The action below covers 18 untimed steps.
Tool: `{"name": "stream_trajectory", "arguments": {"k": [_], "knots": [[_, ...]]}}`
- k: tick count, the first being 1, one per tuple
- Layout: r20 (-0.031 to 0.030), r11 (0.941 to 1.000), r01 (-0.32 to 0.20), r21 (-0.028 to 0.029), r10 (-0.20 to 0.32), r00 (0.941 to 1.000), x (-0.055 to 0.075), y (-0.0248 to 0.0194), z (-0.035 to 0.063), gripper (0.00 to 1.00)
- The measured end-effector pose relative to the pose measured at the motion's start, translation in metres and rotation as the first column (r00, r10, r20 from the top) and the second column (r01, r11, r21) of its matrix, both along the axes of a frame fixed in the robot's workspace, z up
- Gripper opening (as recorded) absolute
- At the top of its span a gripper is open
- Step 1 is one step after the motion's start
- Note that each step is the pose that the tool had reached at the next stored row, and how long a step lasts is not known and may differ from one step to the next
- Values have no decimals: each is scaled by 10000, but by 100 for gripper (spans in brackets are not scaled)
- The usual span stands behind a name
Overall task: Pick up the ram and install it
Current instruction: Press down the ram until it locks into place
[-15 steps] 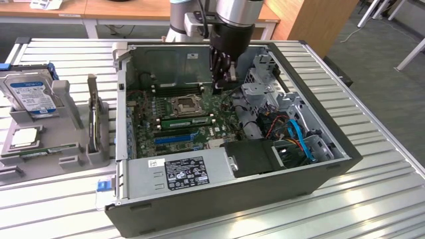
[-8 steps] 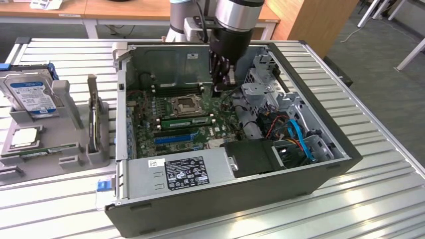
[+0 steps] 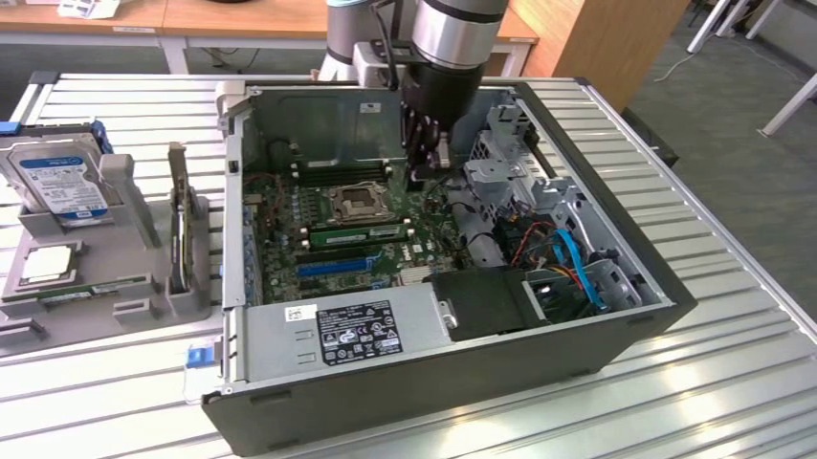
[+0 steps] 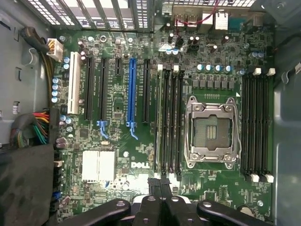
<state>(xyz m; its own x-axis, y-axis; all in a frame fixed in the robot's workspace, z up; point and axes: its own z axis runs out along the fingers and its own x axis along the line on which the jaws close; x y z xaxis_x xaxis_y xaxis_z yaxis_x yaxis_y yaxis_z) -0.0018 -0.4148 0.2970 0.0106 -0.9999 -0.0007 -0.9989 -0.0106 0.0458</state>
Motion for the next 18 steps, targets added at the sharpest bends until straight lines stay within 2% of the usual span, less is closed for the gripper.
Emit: {"name": "stream_trajectory", "arguments": {"k": [18], "knots": [[0, 10000, 0, 0, 0, 10000, 0, 0, -179, 10]]}}
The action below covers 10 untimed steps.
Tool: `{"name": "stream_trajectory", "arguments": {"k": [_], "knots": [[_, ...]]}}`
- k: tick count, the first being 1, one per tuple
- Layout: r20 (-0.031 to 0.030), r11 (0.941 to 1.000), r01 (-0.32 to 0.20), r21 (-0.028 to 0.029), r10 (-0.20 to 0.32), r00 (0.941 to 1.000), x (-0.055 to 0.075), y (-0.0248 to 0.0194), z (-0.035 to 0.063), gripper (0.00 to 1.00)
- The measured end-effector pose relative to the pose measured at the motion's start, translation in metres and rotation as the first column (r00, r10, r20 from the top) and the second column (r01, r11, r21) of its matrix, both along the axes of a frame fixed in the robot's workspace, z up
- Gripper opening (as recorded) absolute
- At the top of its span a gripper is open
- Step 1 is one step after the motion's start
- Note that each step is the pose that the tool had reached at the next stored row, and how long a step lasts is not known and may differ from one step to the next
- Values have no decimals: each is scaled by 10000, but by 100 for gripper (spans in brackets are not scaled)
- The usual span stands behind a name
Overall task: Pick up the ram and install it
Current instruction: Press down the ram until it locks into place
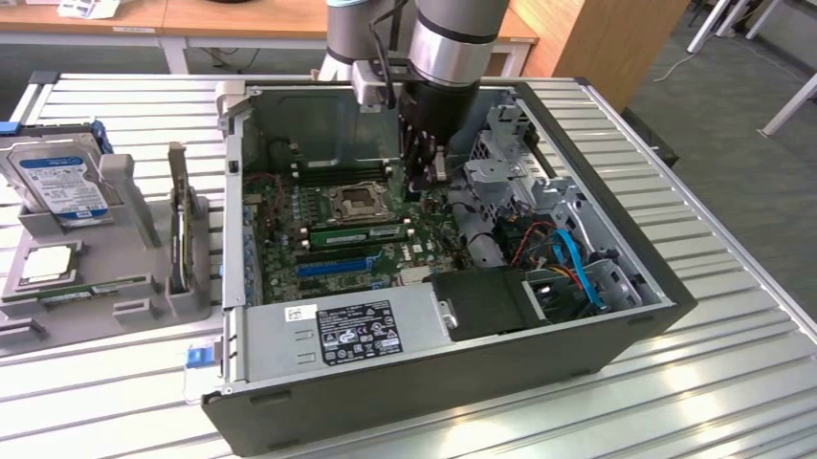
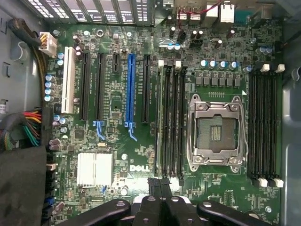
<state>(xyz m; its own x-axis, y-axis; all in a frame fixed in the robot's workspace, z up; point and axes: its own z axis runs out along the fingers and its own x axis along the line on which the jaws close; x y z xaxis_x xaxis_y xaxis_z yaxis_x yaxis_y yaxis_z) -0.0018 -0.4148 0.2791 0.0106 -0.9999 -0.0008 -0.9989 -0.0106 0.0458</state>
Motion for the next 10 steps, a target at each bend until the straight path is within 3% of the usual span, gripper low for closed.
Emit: {"name": "stream_trajectory", "arguments": {"k": [10], "knots": [[0, 10000, 0, -1, 0, 10000, 0, 0, -89, 10]]}}
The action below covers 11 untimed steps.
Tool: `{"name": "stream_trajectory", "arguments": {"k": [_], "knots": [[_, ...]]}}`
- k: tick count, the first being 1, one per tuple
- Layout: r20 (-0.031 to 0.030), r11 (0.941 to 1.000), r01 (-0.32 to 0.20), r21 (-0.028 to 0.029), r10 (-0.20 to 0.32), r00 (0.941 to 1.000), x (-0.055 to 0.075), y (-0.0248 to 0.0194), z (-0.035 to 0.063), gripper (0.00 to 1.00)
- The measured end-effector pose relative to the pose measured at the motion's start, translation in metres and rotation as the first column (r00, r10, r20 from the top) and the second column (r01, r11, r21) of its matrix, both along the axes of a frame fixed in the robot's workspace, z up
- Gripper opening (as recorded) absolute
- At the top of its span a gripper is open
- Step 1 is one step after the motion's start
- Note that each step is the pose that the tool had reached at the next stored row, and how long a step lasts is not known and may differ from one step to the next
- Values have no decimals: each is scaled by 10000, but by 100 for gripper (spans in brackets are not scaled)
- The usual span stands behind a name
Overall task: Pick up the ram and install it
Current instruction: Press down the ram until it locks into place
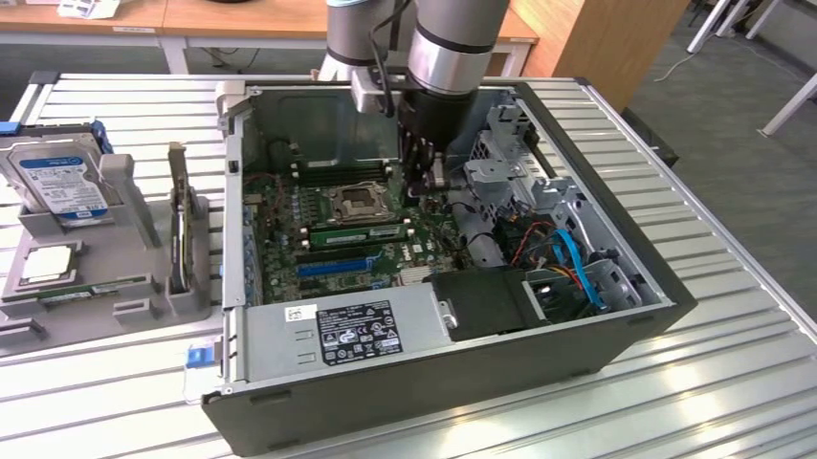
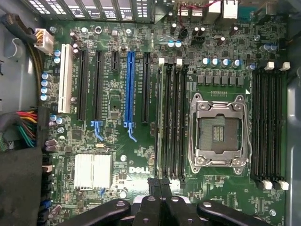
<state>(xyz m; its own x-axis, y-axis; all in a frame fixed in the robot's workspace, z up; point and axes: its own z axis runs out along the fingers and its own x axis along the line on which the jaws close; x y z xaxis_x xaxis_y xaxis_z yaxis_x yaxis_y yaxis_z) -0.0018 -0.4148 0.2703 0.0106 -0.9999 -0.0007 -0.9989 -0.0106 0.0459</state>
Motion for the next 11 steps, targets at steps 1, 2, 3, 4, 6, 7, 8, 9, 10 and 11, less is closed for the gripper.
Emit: {"name": "stream_trajectory", "arguments": {"k": [1, 2, 3, 4, 6, 7, 8, 9, 10, 11], "knots": [[0, 10000, 0, 0, 0, 10000, 0, 0, -9, 10], [0, 10000, 0, 0, 0, 10000, 0, 0, -18, 10], [0, 10000, 0, 1, 0, 10000, 0, 0, -27, 10], [0, 10000, 0, 1, 0, 10000, 0, 0, -36, 10], [0, 10000, 0, 0, 0, 10000, 0, 0, -53, 10], [0, 10000, 0, 0, 0, 10000, 0, 0, -60, 10], [0, 10000, 0, 0, 0, 10000, 0, 0, -67, 10], [0, 10000, 0, 0, 0, 10000, 0, 0, -73, 10], [0, 10000, 0, -1, 0, 10000, 0, 0, -75, 10], [-1, 10000, 0, -2, 0, 10000, 0, 0, -75, 10]]}}
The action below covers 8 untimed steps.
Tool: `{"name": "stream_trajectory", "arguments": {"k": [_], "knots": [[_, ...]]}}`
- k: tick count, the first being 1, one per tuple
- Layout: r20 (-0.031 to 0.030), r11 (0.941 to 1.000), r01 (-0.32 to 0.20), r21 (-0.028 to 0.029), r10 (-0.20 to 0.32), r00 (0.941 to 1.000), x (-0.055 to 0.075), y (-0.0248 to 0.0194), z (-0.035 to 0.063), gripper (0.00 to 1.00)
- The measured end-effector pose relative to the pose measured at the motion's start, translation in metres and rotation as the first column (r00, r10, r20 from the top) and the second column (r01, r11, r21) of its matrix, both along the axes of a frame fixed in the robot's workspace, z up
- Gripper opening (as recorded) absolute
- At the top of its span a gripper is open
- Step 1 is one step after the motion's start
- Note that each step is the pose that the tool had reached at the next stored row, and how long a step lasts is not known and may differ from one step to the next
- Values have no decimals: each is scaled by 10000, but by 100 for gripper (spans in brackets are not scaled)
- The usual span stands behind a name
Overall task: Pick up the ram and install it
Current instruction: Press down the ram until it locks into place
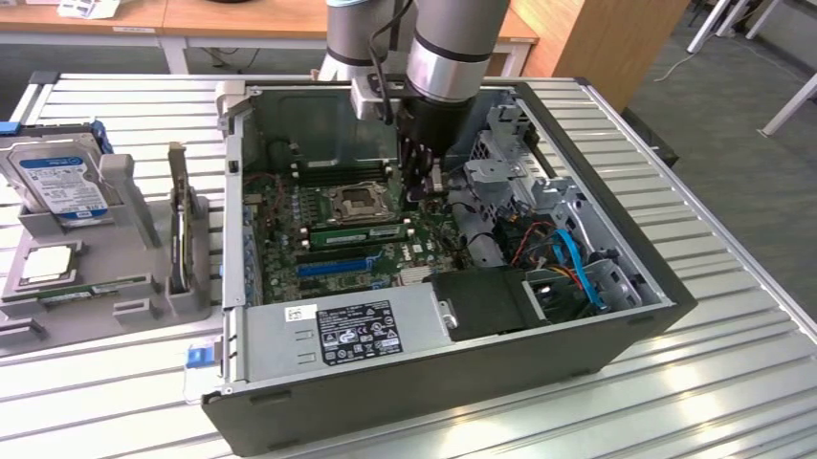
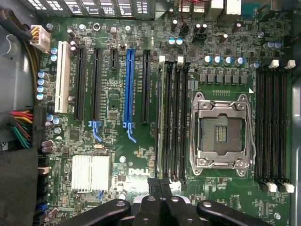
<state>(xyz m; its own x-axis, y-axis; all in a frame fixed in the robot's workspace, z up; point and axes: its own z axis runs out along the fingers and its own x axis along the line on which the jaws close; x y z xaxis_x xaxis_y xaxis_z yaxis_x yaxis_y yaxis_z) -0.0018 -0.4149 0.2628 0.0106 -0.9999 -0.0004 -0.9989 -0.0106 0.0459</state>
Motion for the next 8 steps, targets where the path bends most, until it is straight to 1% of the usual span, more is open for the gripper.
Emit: {"name": "stream_trajectory", "arguments": {"k": [5, 8], "knots": [[0, 10000, 0, 2, 0, 10000, 0, 0, -2, 10], [1, 10000, 0, 2, 0, 10000, 0, 0, -22, 10]]}}
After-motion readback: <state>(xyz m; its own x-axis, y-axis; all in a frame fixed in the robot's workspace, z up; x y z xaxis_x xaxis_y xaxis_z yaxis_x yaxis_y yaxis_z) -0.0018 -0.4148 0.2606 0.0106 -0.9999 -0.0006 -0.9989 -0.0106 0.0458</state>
